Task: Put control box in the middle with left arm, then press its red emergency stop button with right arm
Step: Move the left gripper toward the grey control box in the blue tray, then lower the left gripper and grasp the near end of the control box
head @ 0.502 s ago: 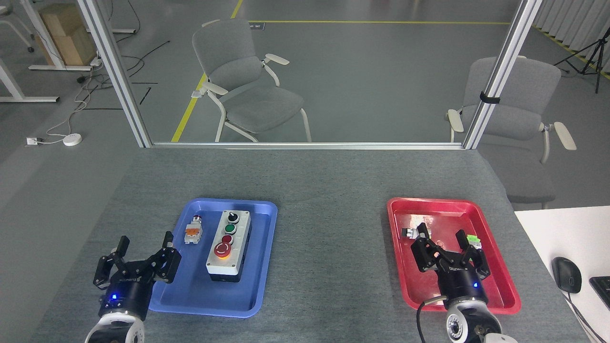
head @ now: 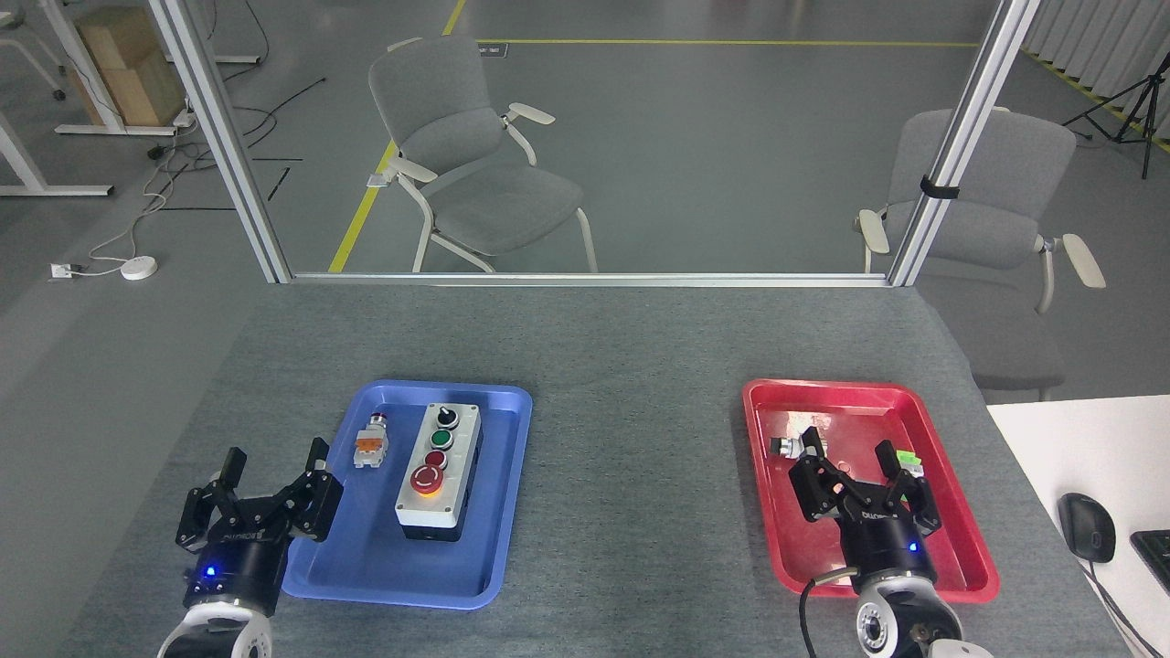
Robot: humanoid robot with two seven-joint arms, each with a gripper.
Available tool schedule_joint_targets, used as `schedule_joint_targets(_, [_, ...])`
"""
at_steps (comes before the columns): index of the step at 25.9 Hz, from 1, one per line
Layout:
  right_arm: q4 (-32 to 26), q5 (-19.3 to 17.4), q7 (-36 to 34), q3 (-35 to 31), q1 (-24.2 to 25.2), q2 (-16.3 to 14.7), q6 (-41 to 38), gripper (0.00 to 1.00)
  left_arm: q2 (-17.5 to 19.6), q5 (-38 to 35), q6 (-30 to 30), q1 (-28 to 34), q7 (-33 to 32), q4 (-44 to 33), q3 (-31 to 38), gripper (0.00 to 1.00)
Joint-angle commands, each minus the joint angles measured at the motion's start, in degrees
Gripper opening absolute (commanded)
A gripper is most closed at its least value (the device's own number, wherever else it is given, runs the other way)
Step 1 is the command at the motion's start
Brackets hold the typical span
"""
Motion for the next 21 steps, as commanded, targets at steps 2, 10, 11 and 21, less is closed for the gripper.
schedule_joint_targets(2, [0.00, 0.00, -0.15, 0.00, 0.01, -0.05, -0.11, 0.99, 0.04, -0.83, -4.39, 3.86, -0.38, -2.06, -3.97, 0.99])
schedule_joint_targets(10, [0.00, -0.09, -0.15, 0.00, 0.01, -0.57, -0.19, 0.99, -0.40, -8.48, -3.07, 6.94, -5.03, -1.44, -11.53, 0.99])
schedule_joint_targets(11, [0.00, -0.09, -0.24, 0.00, 0.01, -0.57, -0.19, 0.99, -0.84, -10.68, -1.75, 6.67, -6.70, -1.00, -12.32, 0.99])
schedule_joint_targets(21, [0.00, 0.00, -0.24, -0.18, 0.18, -0.49, -0.11, 0.99, -4.80, -12.43, 5.11, -2.03, -12.68, 10.07, -13.90, 0.99])
